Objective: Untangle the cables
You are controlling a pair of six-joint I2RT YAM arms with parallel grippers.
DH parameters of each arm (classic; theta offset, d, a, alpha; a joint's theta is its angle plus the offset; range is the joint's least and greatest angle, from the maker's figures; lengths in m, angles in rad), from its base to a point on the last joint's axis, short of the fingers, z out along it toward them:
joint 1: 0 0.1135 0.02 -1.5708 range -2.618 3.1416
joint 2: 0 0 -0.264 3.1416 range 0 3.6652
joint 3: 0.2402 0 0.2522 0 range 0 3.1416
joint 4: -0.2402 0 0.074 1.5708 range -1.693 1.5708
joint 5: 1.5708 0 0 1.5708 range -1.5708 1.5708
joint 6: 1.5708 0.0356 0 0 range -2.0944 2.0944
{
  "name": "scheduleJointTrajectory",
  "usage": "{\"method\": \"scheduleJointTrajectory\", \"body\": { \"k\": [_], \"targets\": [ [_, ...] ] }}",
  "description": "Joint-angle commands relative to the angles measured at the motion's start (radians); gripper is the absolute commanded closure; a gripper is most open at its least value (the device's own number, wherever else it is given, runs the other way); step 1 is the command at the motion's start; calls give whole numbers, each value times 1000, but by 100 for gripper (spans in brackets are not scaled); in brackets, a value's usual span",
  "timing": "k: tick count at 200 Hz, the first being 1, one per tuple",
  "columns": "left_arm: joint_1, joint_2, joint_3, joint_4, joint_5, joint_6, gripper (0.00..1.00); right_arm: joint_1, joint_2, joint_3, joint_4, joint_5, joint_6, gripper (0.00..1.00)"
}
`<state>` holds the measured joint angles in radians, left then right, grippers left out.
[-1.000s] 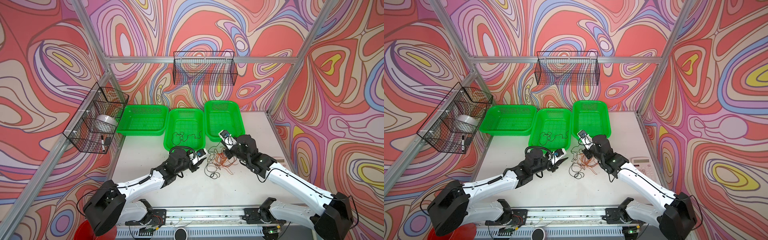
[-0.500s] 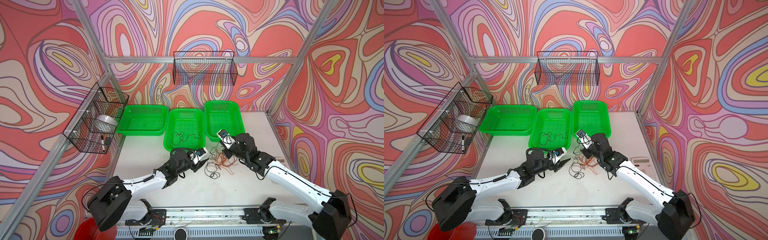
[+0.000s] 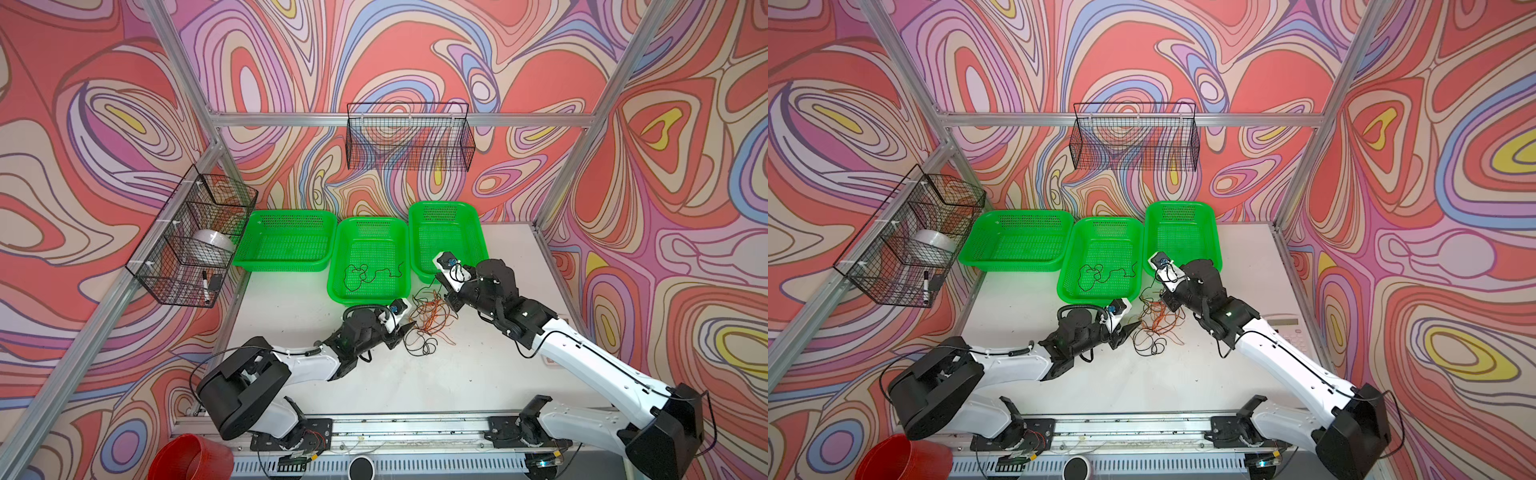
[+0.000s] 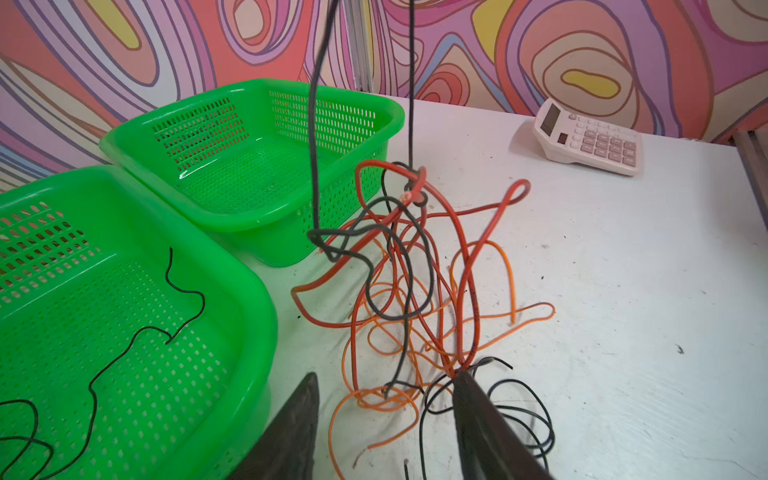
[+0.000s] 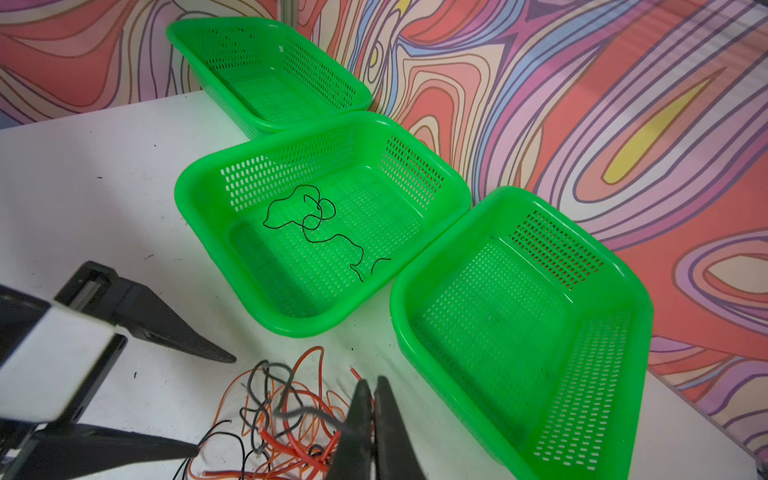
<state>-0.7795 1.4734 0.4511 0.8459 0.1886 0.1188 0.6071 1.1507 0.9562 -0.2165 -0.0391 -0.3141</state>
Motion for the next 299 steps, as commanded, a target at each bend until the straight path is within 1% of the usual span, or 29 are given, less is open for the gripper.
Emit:
{"method": "scheduleJointTrajectory", "body": {
  "k": [1, 13, 65, 67, 83, 97, 104, 114, 128, 138, 161, 190, 206, 226, 252, 279, 299],
  "targets": [
    [-5, 46, -1, 113, -25, 4, 46, -4, -6, 36, 24, -40, -13, 100],
    [-6, 69, 10, 132, -30, 7, 46, -3, -8, 39, 31, -46, -11, 100],
    [-21, 158, 55, 192, 15, 11, 46, -3, -9, 49, 39, -55, 2, 100],
    [-21, 160, 82, 194, 16, 12, 46, -4, -8, 49, 40, -56, 2, 100],
    [-28, 183, 118, 187, 29, 22, 47, -4, -11, 46, 49, -54, 12, 100],
    [-33, 206, 150, 174, 29, 35, 51, -3, -14, 41, 60, -42, 26, 100],
    [-34, 215, 158, 175, 27, 36, 54, -3, -18, 40, 70, -37, 36, 100],
    [-35, 218, 163, 179, 13, 41, 61, -5, -27, 37, 77, -28, 40, 100],
    [-34, 206, 158, 166, -14, 55, 73, -7, -39, 35, 79, 2, 50, 100],
    [-35, 195, 156, 141, -27, 76, 83, -14, -53, 31, 85, 3, 64, 100],
    [-35, 169, 153, 107, -34, 101, 100, -31, -84, 16, 101, -4, 79, 100],
    [-34, 116, 133, 117, -28, 97, 100, -52, -94, -3, 85, 10, 88, 100],
    [-34, 63, 120, 83, -8, 105, 100, -81, -99, -20, 77, 38, 117, 100],
    [-34, -13, 113, -22, 16, 132, 100, -132, -110, -42, 71, 44, 167, 100],
    [-34, -108, 107, -163, 14, 185, 100, -183, -133, -87, 80, 45, 200, 100],
    [-35, -184, 125, -335, 40, 264, 100, -188, -163, -171, 71, -17, 134, 100],
    [-33, -207, 154, -433, 57, 322, 100, -189, -209, -283, 125, -68, 116, 100]
  ]
}}
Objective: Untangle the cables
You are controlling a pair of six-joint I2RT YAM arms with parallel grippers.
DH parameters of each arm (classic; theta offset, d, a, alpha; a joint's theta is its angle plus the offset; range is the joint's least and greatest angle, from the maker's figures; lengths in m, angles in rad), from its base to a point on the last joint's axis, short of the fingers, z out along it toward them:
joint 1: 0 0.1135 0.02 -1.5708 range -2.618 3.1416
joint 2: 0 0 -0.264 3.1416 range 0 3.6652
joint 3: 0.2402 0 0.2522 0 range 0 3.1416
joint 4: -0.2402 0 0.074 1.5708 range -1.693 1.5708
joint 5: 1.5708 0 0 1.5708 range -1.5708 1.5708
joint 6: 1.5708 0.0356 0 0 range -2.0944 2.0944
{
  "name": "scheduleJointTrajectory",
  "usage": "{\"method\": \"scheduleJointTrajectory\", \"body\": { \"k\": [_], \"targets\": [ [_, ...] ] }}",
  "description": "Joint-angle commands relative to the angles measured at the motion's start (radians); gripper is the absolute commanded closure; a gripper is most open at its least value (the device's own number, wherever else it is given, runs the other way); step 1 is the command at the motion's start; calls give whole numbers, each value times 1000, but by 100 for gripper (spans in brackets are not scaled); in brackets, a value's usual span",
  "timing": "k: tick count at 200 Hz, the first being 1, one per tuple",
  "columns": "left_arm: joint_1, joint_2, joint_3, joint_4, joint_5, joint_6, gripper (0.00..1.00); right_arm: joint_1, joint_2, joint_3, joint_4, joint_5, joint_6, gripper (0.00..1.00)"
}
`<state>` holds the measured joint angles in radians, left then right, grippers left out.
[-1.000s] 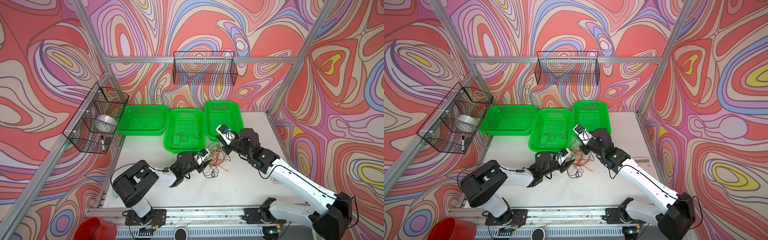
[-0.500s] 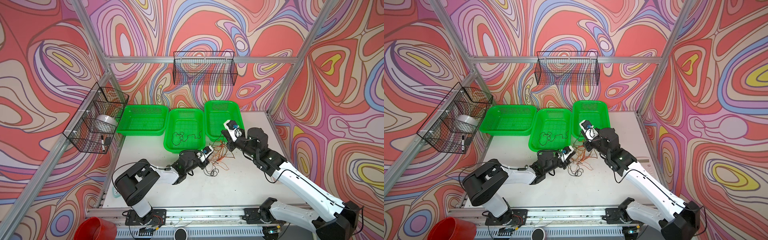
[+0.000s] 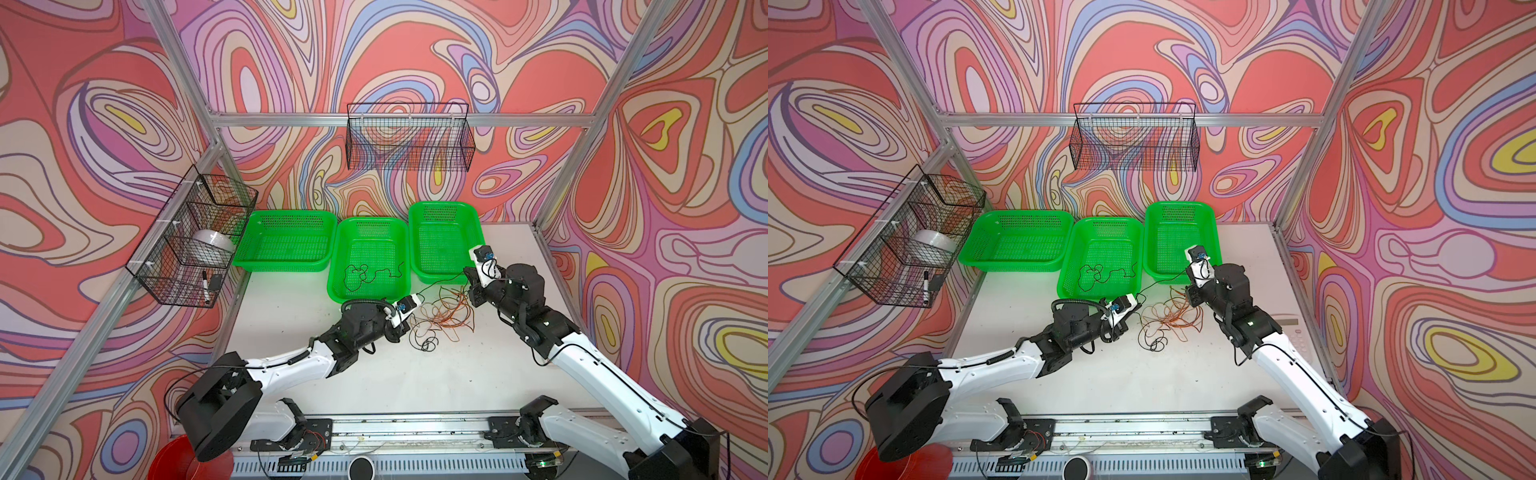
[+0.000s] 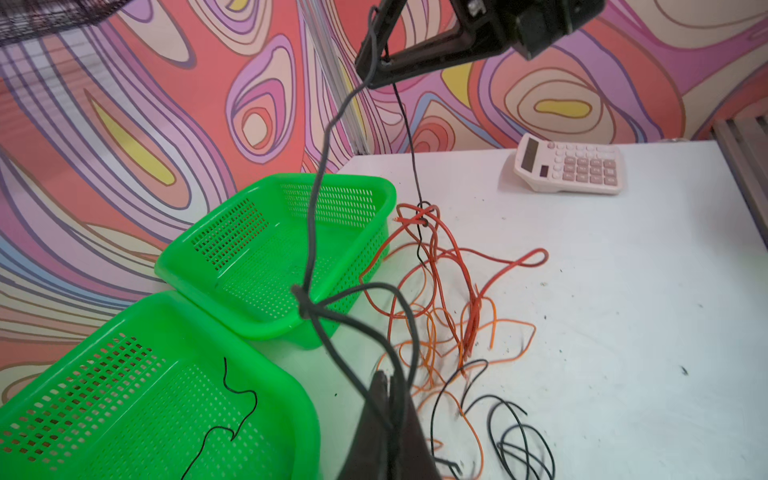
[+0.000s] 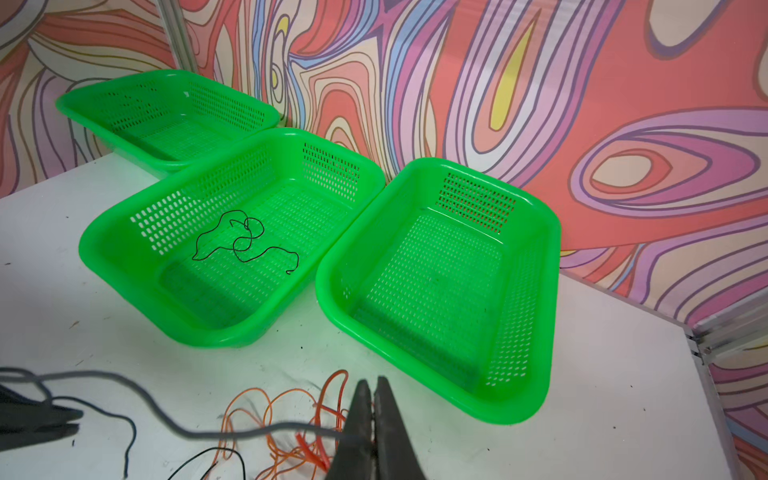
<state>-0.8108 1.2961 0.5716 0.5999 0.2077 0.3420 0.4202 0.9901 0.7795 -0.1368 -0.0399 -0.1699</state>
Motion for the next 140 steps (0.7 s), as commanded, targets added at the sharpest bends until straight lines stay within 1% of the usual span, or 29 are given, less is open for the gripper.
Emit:
{"method": "scheduleJointTrajectory", "body": {
  "k": [1, 22, 27, 35, 40, 46, 55, 85, 105, 126, 140],
  "targets": [
    [-3, -31, 34, -190, 38, 102, 100, -2, -52, -114, 49, -69, -30, 100],
    [-2, -44, 63, -268, 26, 162, 100, -1, -129, -216, 112, -107, -33, 100],
    [-2, -46, 72, -286, 27, 177, 100, -2, -146, -229, 119, -121, -36, 94],
    [-1, -47, 85, -314, 33, 203, 100, -2, -167, -241, 119, -156, -46, 79],
    [-2, -47, 97, -335, 39, 218, 100, -2, -179, -244, 117, -180, -57, 72],
    [-2, -47, 111, -360, 48, 234, 100, -2, -188, -244, 111, -221, -73, 67],
    [-2, -43, 128, -387, 66, 254, 100, -2, -196, -244, 112, -275, -93, 62],
    [2, -22, 183, -441, 118, 279, 100, -1, -170, -237, 189, -492, -73, 53],
    [4, -13, 202, -459, 137, 285, 100, 0, -123, -221, 248, -592, -29, 49],
    [6, -11, 210, -468, 152, 295, 100, 1, -62, -184, 279, -621, 17, 46],
    [6, -9, 214, -477, 156, 303, 100, 2, -32, -186, 356, -621, 68, 45]
  ]
}}
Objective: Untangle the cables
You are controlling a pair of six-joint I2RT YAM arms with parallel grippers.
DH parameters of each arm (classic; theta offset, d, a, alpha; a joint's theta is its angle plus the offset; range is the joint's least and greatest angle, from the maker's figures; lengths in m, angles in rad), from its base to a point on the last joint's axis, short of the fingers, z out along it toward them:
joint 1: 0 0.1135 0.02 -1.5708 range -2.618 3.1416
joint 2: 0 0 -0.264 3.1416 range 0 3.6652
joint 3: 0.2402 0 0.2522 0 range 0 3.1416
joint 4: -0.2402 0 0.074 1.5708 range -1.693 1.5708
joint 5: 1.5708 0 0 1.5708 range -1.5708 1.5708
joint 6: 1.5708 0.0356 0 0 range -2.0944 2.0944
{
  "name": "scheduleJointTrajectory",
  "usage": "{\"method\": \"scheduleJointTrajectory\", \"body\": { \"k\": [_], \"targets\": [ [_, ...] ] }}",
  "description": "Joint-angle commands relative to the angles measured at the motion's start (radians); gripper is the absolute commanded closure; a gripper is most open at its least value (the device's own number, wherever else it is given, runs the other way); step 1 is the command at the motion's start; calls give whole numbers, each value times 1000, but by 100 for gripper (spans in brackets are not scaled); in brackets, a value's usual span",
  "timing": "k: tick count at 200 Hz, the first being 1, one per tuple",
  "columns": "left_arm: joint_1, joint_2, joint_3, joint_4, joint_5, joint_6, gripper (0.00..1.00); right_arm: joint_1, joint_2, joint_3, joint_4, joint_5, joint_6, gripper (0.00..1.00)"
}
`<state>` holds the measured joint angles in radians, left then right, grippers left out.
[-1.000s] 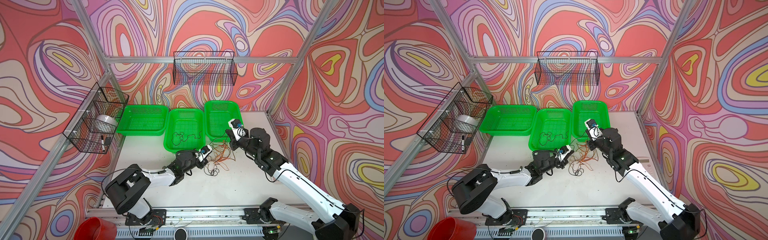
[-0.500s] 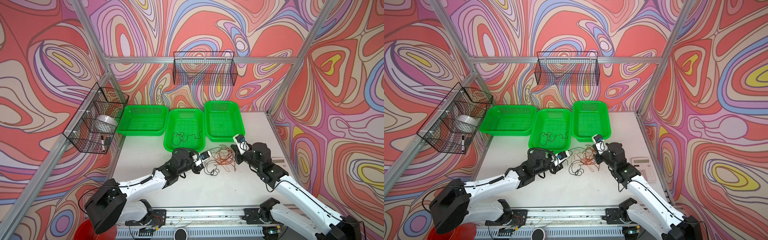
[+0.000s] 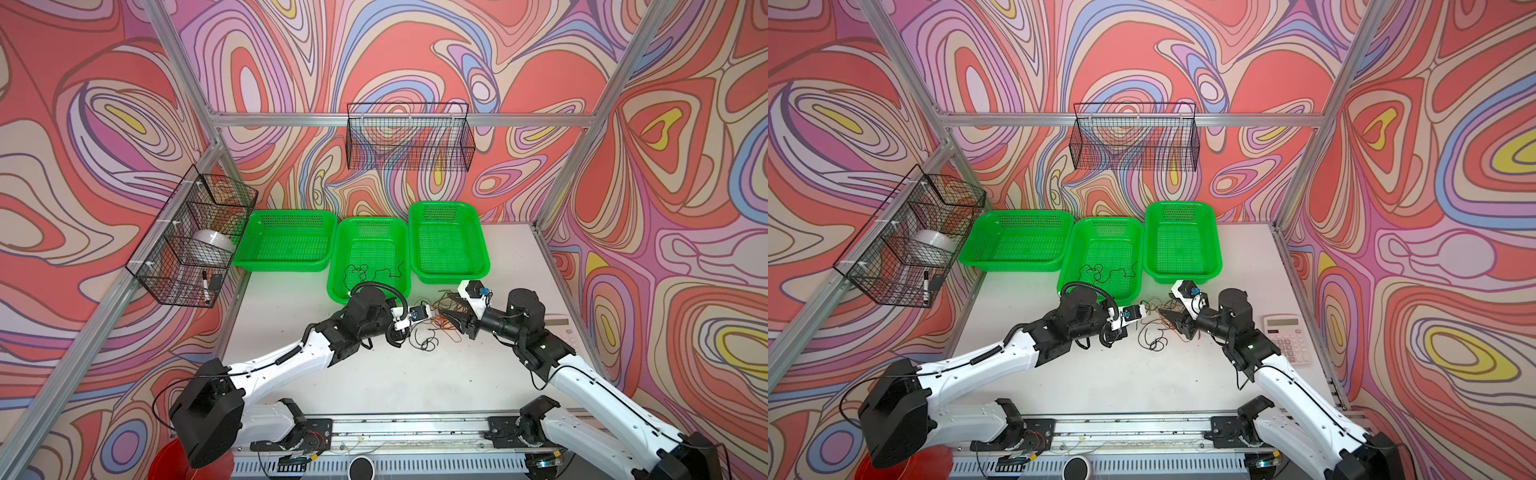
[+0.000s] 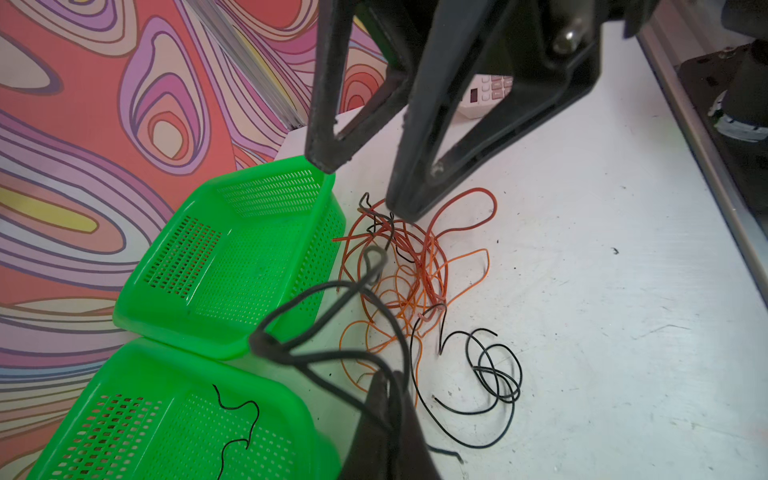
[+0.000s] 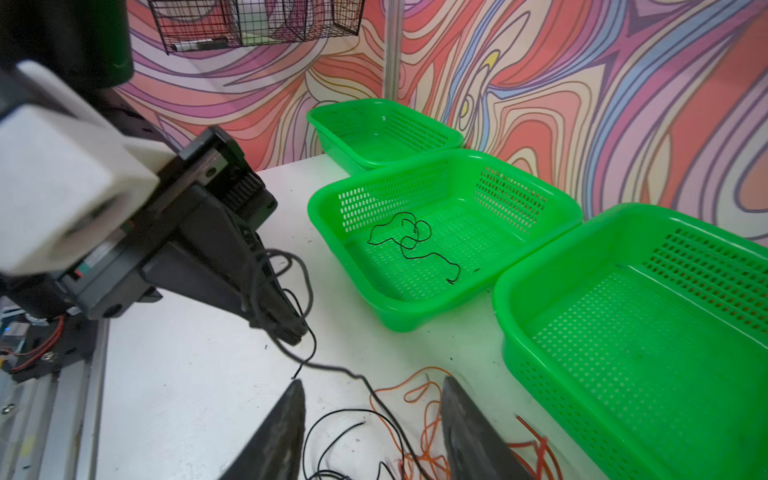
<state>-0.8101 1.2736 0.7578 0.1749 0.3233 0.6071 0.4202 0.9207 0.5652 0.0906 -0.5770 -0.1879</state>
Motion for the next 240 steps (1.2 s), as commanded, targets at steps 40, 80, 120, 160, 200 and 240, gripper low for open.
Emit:
{"method": "scheduleJointTrajectory", "body": {
  "k": [40, 80, 120, 160, 200, 240],
  "targets": [
    [5, 16, 29, -42, 41, 61, 100, 2, 130, 87, 191, -160, 219, 46],
    [5, 27, 43, -29, 39, 87, 100, 1, 222, 121, 137, -228, 247, 49],
    [5, 35, 56, -15, 22, 113, 100, 2, 236, 119, 105, -263, 240, 51],
    [6, 46, 71, -15, 15, 122, 100, 2, 236, 119, 76, -300, 237, 54],
    [9, 43, 68, -14, 8, 122, 100, 0, 210, 109, 57, -291, 223, 54],
    [13, 38, 66, -15, 24, 151, 100, -1, 223, 124, 19, -294, 195, 60]
  ]
}}
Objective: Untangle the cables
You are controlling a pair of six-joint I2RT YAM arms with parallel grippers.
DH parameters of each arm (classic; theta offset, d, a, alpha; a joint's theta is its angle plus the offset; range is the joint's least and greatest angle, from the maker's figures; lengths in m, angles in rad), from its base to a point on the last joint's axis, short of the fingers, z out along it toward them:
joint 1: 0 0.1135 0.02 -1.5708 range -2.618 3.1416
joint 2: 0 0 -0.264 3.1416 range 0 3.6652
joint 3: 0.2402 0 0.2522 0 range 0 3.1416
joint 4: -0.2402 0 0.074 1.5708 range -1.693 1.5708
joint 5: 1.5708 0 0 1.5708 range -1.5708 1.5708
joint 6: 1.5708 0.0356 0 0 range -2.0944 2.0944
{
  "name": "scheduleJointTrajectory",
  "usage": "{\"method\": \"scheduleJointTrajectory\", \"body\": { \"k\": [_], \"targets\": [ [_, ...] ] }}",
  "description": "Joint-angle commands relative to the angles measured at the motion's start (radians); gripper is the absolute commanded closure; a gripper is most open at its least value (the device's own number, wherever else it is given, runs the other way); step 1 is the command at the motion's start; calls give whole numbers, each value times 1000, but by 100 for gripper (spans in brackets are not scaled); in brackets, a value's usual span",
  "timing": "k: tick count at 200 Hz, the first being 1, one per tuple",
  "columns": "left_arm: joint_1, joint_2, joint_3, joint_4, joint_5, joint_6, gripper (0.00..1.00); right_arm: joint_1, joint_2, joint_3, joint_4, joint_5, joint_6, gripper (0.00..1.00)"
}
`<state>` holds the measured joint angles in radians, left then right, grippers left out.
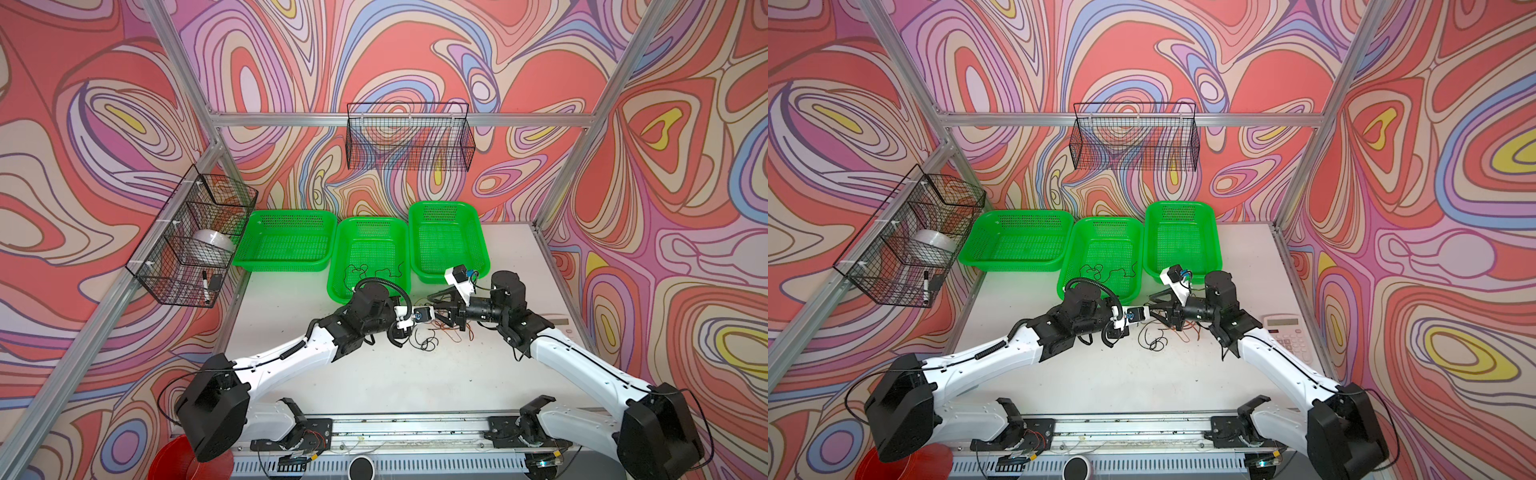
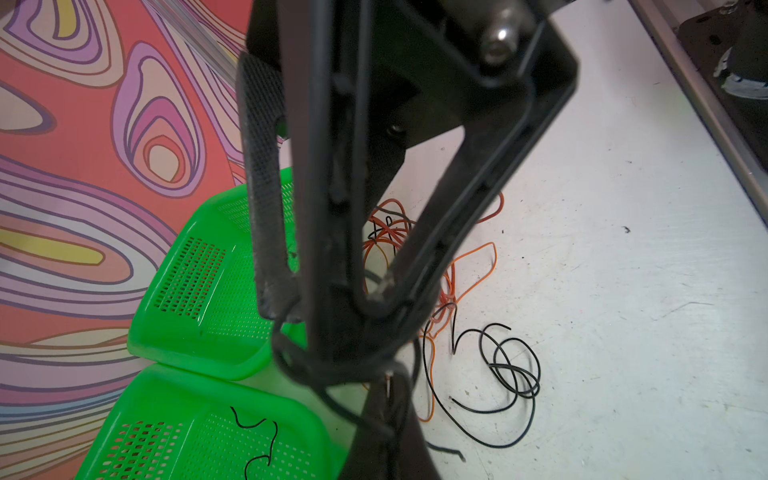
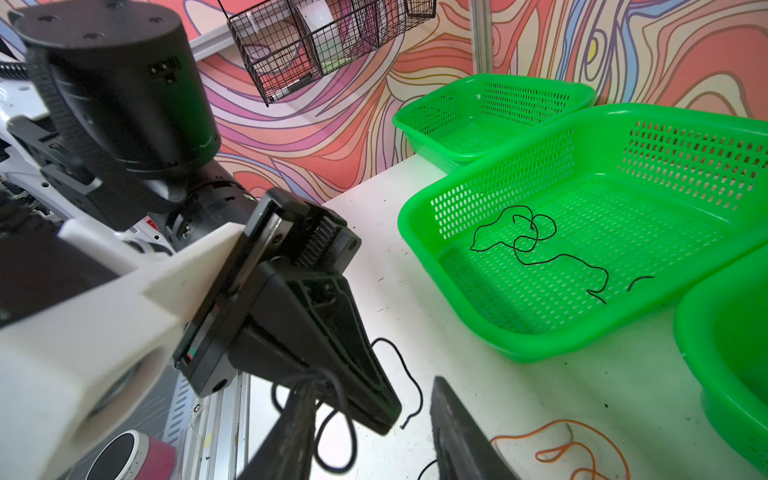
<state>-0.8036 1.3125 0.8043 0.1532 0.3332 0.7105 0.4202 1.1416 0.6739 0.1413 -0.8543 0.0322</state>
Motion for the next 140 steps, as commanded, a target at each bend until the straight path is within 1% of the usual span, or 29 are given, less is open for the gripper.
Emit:
{"method": "scheduleJointTrajectory", "body": {
  "k": [1, 13, 34, 40, 48, 64, 76, 82, 92, 102, 112, 140],
  "targets": [
    [7, -1, 19, 6, 14, 48, 100, -1, 4, 16, -32, -18, -25, 61],
    [7, 1, 21, 8, 26, 53, 100, -1, 27, 33, -46, -24, -26, 69],
    [7, 5, 22, 12, 33, 55, 100, -2, 50, 50, -48, 9, -26, 95],
    [6, 5, 21, 12, 31, 52, 100, -2, 43, 46, -40, 34, -30, 100],
    [7, 2, 18, 12, 22, 48, 100, -1, 28, 42, -33, 90, -34, 100],
    [7, -12, -5, 42, -9, 18, 79, -2, -21, 24, -19, 208, -52, 100],
    [9, -27, -32, 82, -24, -22, 64, -2, -57, 7, 4, 237, -61, 100],
    [11, -33, -43, 108, -34, -39, 59, -1, -67, 2, 15, 237, -58, 100],
    [13, -42, -62, 147, -53, -74, 53, -2, -70, 3, 16, 235, -53, 100],
    [15, -53, -79, 189, -72, -107, 49, -1, -64, 14, 1, 241, -53, 100],
    [14, -62, -97, 229, -87, -139, 47, -2, -57, 18, -6, 253, -49, 100],
    [13, -70, -116, 323, -78, -229, 48, -2, -44, 16, 22, 248, -36, 100]
  ]
}}
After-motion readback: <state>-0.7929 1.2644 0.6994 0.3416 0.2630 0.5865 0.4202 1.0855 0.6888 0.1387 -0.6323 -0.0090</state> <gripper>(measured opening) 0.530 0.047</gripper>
